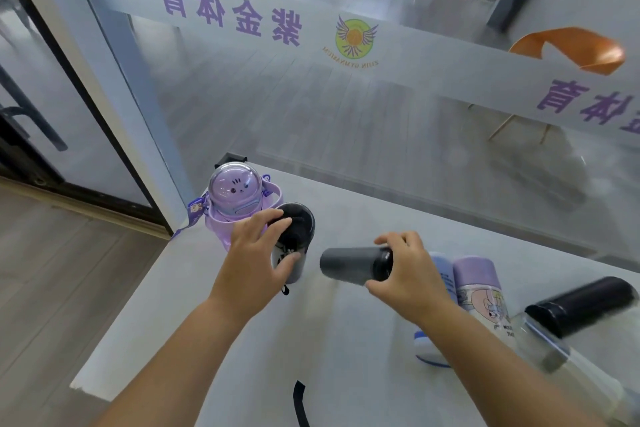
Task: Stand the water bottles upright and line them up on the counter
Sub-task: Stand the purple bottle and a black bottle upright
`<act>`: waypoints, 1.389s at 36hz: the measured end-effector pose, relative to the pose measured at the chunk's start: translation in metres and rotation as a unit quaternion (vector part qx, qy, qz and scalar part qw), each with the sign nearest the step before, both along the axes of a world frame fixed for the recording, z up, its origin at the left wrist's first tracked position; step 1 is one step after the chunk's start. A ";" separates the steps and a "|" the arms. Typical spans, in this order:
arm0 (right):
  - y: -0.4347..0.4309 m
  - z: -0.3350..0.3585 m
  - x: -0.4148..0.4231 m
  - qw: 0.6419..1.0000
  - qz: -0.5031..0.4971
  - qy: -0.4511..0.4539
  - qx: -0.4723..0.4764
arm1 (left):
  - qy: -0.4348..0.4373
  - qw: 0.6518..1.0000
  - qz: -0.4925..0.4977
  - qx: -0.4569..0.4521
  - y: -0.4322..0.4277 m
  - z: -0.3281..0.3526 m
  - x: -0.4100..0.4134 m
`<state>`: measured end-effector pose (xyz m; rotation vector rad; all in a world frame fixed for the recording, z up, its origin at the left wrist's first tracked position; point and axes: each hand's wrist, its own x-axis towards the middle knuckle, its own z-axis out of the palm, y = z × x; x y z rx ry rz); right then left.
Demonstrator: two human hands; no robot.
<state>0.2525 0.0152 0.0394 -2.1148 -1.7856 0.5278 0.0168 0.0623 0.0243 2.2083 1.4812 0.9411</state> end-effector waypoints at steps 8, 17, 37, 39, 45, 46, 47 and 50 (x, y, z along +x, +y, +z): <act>0.011 0.017 -0.001 0.994 0.100 -0.044 -0.003 | 0.024 1.000 -0.007 0.008 -0.002 0.001 -0.001; 0.012 0.015 -0.009 0.981 0.171 -0.081 -0.032 | 0.024 0.999 -0.013 -0.024 -0.004 0.007 -0.002; -0.030 0.068 0.051 0.986 0.157 -0.036 0.048 | 0.038 0.998 0.041 -0.019 -0.067 0.036 0.020; -0.041 0.067 0.065 0.987 0.159 -0.034 0.010 | 0.047 0.996 0.051 -0.063 -0.080 0.029 0.028; -0.072 0.051 0.113 0.982 0.148 -0.071 -0.092 | 0.074 0.980 0.038 -0.180 -0.110 0.008 0.064; -0.076 0.047 0.121 0.979 0.149 -0.085 -0.108 | 0.076 0.978 0.031 -0.192 -0.114 0.005 0.071; -0.081 0.043 0.129 0.976 0.152 -0.100 -0.120 | 0.079 0.976 0.023 -0.202 -0.117 0.001 0.079; -0.096 0.028 0.153 0.971 0.143 -0.119 -0.153 | 0.099 0.967 -0.005 -0.236 -0.126 -0.009 0.103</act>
